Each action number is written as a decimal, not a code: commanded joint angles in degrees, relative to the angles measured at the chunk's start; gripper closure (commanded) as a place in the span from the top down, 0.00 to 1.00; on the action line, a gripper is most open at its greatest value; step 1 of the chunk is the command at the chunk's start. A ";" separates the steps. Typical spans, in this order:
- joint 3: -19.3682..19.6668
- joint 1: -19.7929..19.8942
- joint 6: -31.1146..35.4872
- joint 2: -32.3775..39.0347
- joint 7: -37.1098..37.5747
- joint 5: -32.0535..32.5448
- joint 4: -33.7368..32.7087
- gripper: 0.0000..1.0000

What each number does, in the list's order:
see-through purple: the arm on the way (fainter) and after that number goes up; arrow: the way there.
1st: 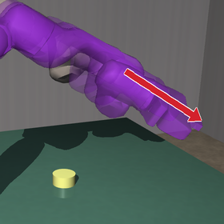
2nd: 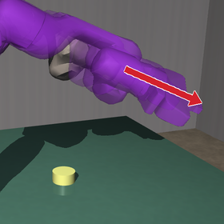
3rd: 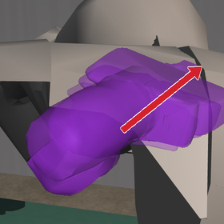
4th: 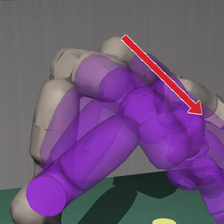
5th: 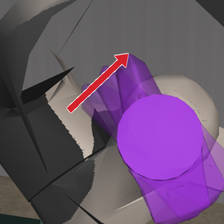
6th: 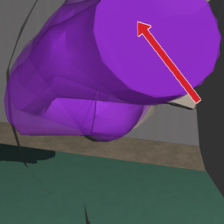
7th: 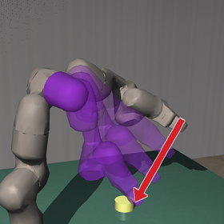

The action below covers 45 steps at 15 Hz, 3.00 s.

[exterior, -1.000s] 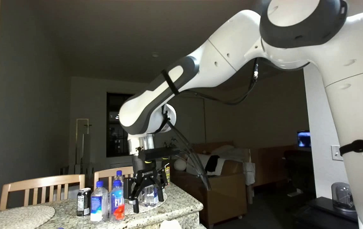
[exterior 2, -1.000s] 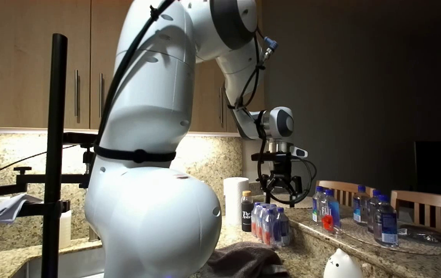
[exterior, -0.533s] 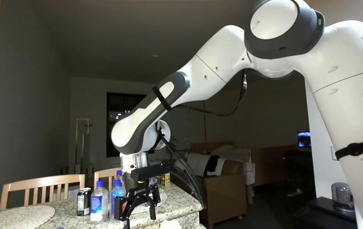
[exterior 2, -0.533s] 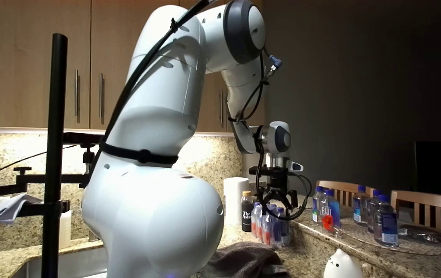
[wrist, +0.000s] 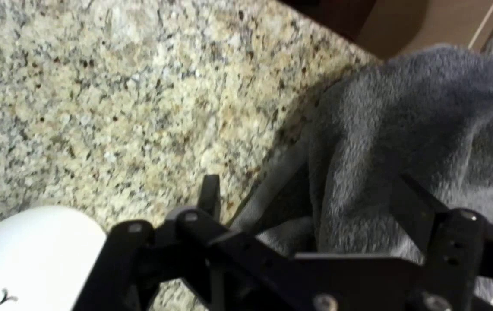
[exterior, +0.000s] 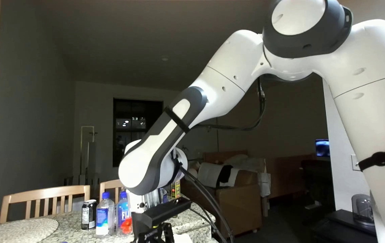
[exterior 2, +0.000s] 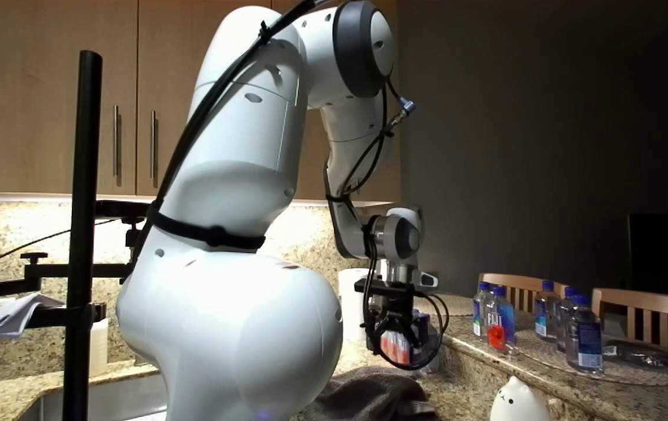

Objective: Pick up the cloth and cover the white object

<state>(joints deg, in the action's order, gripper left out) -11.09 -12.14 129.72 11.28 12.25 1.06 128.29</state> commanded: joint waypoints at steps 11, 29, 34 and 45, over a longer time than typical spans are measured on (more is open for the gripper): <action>-0.39 -1.15 4.94 7.21 -2.95 -2.83 -3.12 1.00; -3.61 0.79 1.41 35.57 -23.46 -2.37 -31.50 0.42; -6.30 -0.07 -0.47 35.87 -24.77 -3.12 -31.89 0.10; 1.96 -9.88 -2.74 23.81 -6.99 5.39 -26.22 0.10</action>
<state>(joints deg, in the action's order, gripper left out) -12.42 -18.55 129.28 41.94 -1.25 2.67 97.59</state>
